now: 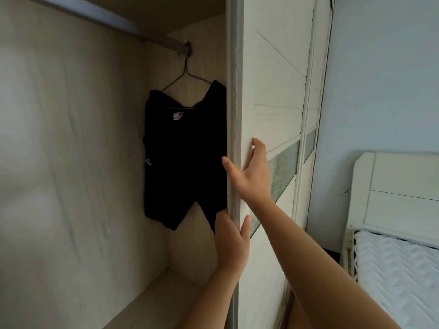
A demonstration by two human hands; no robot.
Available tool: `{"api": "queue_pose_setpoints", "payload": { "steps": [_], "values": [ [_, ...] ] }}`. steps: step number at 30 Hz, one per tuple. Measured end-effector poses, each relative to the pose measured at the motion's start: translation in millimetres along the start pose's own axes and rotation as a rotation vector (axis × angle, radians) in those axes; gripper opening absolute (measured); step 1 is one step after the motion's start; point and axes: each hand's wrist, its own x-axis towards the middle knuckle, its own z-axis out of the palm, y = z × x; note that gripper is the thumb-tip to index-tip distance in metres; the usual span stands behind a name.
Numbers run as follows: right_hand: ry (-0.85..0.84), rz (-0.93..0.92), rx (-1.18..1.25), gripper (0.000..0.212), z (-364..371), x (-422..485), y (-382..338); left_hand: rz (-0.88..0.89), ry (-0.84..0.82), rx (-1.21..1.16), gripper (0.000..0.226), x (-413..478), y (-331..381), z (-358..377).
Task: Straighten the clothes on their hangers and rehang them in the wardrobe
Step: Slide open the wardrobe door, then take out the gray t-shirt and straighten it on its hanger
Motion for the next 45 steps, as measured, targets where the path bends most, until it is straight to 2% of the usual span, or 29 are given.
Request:
{"api": "queue_pose_setpoints", "payload": {
  "steps": [5,8,9,13,16,21,24,33,38,45],
  "values": [
    [-0.016,-0.004,-0.032,0.081,-3.9,-4.7,-4.0,-0.083,-0.149,0.010,0.079,-2.2,10.6,-13.5],
    [-0.026,0.019,-0.079,0.081,-6.0,-9.5,-10.8,-0.107,-0.285,0.033,0.052,-3.8,16.3,-29.4],
    [-0.031,0.043,-0.092,0.080,-6.4,-11.5,-13.4,-0.097,-0.311,0.040,0.049,-6.3,17.1,-38.0],
    [-0.022,0.143,-0.121,0.064,-8.5,-43.5,-23.2,0.008,-0.298,0.067,0.046,-26.8,13.8,-100.8],
    [-0.057,0.155,-0.088,0.055,-5.5,-93.4,-31.1,-0.004,-0.284,0.044,0.037,-49.4,5.2,-156.7],
    [-0.230,0.183,-0.030,0.043,7.7,-166.3,-55.8,0.074,-0.112,0.161,0.024,-85.0,6.0,-253.9],
    [-0.342,0.109,0.037,0.033,15.6,-188.5,-92.9,0.191,0.032,0.226,0.029,-102.6,28.2,-314.0],
    [-0.354,-0.191,0.368,0.019,12.0,-210.3,-255.5,0.483,0.315,0.468,0.026,-121.3,94.8,-457.6],
    [-0.399,-0.227,0.544,0.015,7.4,-203.6,-314.6,0.421,0.487,0.445,0.034,-107.0,96.0,-494.3],
    [-0.514,-0.229,0.637,0.014,24.0,-161.4,-364.1,0.301,0.538,0.452,0.060,-60.8,92.8,-504.3]
  ]
}}
